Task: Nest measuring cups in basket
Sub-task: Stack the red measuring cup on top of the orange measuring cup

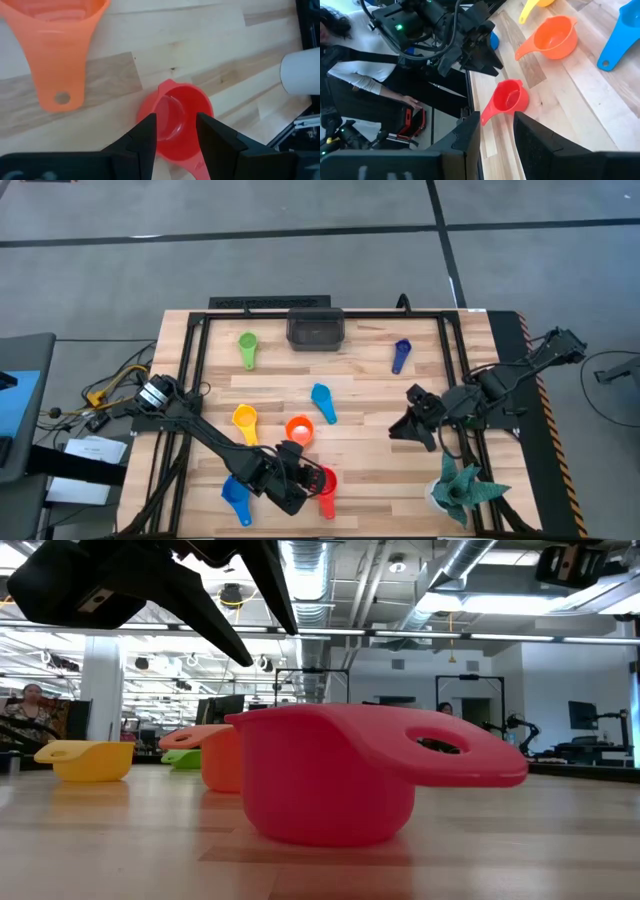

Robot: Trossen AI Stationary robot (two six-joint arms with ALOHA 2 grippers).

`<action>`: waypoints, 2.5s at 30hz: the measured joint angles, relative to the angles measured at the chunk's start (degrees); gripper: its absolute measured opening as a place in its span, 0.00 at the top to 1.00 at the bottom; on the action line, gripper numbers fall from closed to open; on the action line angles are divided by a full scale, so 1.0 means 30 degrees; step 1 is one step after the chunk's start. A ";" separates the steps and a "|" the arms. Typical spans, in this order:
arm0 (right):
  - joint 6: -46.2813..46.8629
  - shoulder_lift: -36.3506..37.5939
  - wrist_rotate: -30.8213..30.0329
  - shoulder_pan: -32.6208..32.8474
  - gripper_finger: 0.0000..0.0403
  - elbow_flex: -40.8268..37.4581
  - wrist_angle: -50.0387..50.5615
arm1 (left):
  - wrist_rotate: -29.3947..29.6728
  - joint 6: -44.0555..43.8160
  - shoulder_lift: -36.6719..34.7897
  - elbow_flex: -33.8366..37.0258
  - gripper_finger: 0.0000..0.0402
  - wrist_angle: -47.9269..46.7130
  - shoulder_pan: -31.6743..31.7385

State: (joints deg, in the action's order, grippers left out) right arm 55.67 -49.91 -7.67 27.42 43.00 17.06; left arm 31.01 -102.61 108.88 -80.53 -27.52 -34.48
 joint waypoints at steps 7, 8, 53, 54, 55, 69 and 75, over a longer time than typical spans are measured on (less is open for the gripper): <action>0.0129 0.0000 -0.0283 -0.0105 0.64 0.0000 -0.0004 | 0.0042 0.0396 0.0000 0.0000 0.69 -0.0851 0.0051; 0.0142 0.0000 -0.0363 -0.0163 0.64 0.0000 -0.0007 | 0.0042 0.0301 0.0000 0.0007 0.69 -0.1175 0.0051; 0.0463 -0.0007 -0.0486 -0.0329 0.68 -0.0007 0.0029 | -0.1255 0.1501 0.0962 0.0015 0.69 0.0755 0.0335; 0.0463 -0.0007 -0.0486 -0.0329 0.68 -0.0007 0.0029 | -0.1249 0.1501 0.0962 0.0008 0.69 0.0624 0.0335; 0.0463 -0.0007 -0.0486 -0.0329 0.68 -0.0007 0.0034 | -0.1251 0.1498 0.0962 0.0007 0.69 0.0391 0.0348; 0.0609 -0.0007 -0.0295 -0.0829 0.68 -0.0007 -0.0101 | -0.3414 0.2402 0.0323 0.0017 0.69 -0.0463 0.0630; 0.1558 -0.0006 0.0600 -0.1359 0.68 -0.0021 -0.0707 | -0.2825 0.3634 -0.1010 0.0039 0.69 -0.0281 0.0693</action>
State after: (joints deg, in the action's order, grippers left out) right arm 60.34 -49.93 -5.87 23.35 42.94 14.94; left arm 22.54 -91.70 105.85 -80.42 -28.36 -32.40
